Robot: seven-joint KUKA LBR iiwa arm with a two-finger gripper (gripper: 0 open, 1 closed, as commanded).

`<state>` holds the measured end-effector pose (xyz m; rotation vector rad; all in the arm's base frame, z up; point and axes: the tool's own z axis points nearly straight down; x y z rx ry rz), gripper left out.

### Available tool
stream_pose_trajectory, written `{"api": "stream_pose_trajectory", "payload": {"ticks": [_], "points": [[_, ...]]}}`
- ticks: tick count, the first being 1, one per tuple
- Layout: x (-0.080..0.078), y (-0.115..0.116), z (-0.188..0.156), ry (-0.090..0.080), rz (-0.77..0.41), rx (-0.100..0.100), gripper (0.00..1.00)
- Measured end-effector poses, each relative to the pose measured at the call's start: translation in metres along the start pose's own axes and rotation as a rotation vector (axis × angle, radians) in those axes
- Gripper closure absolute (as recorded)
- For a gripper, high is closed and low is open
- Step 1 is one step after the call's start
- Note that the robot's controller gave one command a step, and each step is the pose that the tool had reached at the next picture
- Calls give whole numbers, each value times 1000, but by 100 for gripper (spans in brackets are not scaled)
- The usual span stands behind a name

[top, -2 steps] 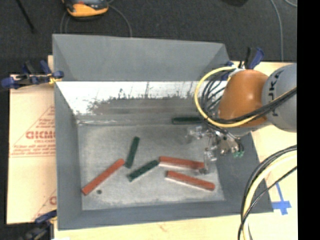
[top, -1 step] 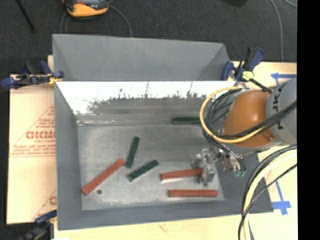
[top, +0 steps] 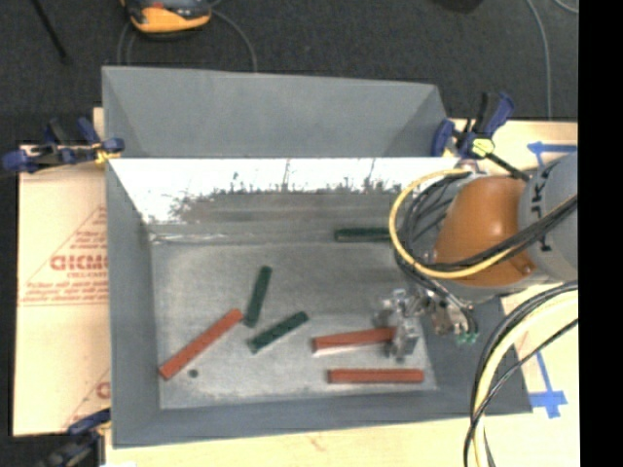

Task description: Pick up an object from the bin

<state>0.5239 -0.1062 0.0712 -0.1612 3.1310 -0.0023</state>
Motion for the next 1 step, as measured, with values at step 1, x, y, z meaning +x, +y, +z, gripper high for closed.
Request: {"api": "stream_pose_trajectory", "payload": {"ticks": [1], "points": [[52,-15,-151,2,-18,0,100]]}}
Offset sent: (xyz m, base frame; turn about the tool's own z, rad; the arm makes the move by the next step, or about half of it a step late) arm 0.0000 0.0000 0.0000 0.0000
